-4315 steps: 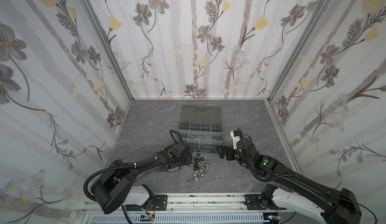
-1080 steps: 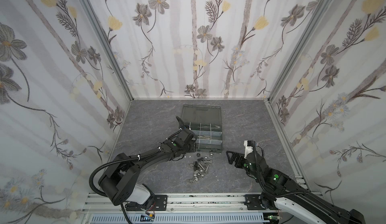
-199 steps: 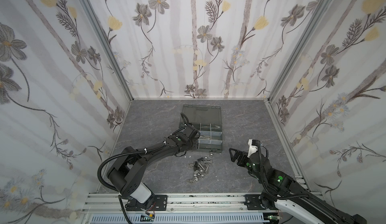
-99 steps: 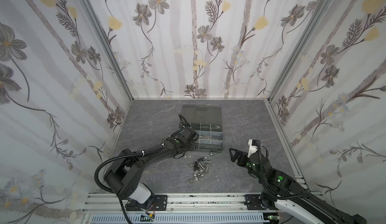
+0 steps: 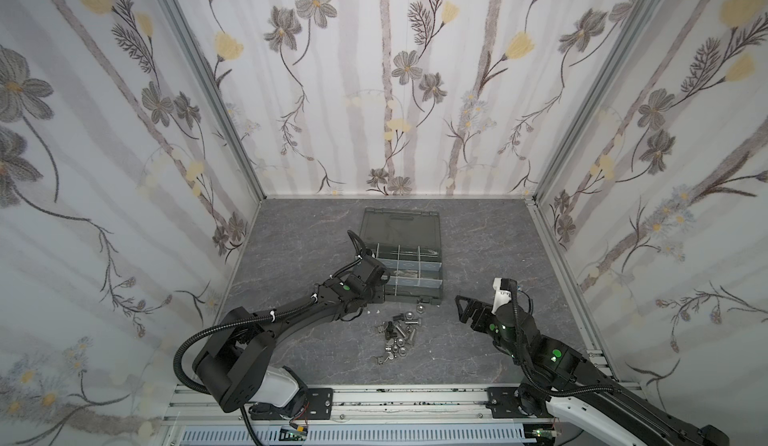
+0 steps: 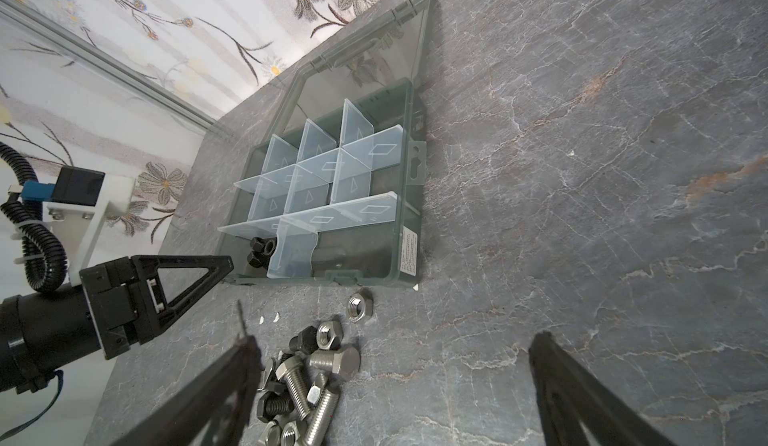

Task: Sort the screws and nuts into containers
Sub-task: 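Draw the left gripper back over the pile while the right arm rises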

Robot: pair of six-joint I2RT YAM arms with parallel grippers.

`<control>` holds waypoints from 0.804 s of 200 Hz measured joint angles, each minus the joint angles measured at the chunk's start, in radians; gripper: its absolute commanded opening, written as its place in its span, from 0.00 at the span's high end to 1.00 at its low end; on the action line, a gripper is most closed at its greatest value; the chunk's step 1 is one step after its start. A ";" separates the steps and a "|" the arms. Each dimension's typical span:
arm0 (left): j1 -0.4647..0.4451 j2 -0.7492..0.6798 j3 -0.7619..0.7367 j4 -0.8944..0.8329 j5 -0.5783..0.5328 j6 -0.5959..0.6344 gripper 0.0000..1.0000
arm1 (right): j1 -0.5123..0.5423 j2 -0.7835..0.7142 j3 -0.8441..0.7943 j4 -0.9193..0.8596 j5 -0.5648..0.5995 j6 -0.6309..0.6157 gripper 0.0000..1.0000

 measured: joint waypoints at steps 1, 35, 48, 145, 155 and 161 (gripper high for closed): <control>0.000 -0.003 -0.003 0.000 -0.001 -0.001 0.62 | 0.000 0.001 0.000 0.000 0.000 0.000 0.00; 0.000 -0.049 -0.048 0.008 -0.012 -0.023 0.62 | 0.000 0.026 0.000 0.000 -0.003 0.000 0.00; 0.000 -0.060 -0.060 0.013 -0.012 -0.026 0.62 | 0.000 0.039 0.000 0.001 -0.004 0.000 0.00; 0.000 -0.219 -0.193 0.040 -0.022 -0.060 0.58 | 0.061 0.161 0.062 0.008 -0.046 -0.053 0.01; 0.000 -0.244 -0.207 0.048 -0.027 -0.066 0.57 | 0.073 0.172 0.072 0.007 -0.058 -0.060 0.01; 0.000 -0.258 -0.214 0.051 -0.027 -0.067 0.57 | 0.082 0.176 0.080 0.007 -0.059 -0.069 0.01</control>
